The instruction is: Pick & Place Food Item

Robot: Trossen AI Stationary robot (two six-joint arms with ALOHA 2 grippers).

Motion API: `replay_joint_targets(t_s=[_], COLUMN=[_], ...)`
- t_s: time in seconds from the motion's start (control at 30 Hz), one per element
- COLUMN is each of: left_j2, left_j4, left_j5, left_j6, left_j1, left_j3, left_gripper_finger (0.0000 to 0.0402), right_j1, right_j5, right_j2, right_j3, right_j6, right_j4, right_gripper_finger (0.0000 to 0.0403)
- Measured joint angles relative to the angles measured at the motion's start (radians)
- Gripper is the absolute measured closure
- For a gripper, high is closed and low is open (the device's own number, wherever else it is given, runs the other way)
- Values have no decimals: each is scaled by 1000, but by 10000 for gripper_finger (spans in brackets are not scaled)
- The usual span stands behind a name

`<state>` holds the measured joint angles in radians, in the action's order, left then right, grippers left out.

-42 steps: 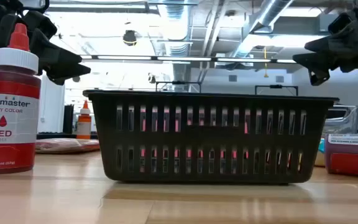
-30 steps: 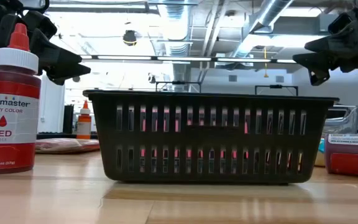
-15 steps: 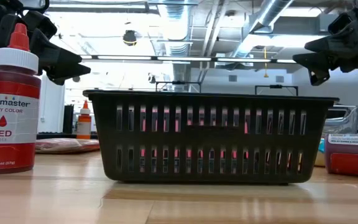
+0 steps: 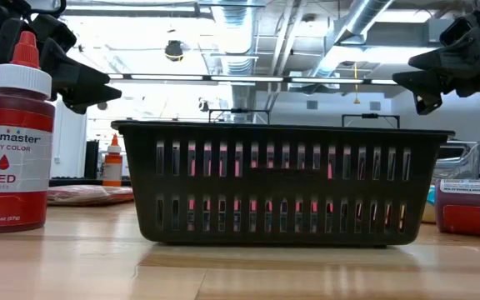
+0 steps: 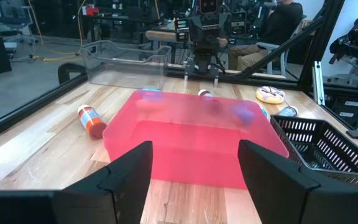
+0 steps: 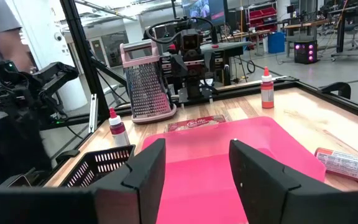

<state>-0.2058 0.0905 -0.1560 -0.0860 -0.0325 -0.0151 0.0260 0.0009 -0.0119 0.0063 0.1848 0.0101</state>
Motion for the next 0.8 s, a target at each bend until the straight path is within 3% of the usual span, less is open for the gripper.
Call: replay_joint_targets(t_s=[0.27,0.37,0.53,0.8], left_j2=[-6,-5,-21,-59], left_j4=[74,111,167,211], left_j5=[2,2,11,-18], left_j6=[-71,-230,-707,-941], left_j1=[0,0,-1,0], left_j3=[0,0,-1,0], left_gripper_finger=[166,166,166,166], right_j1=[0,0,0,0], right_j5=[0,0,0,0], right_j2=[0,0,0,0], right_j3=[0,0,0,0], right_j6=[0,0,0,0], right_j4=[0,0,0,0], right_gripper_finger=[233,233,233,233])
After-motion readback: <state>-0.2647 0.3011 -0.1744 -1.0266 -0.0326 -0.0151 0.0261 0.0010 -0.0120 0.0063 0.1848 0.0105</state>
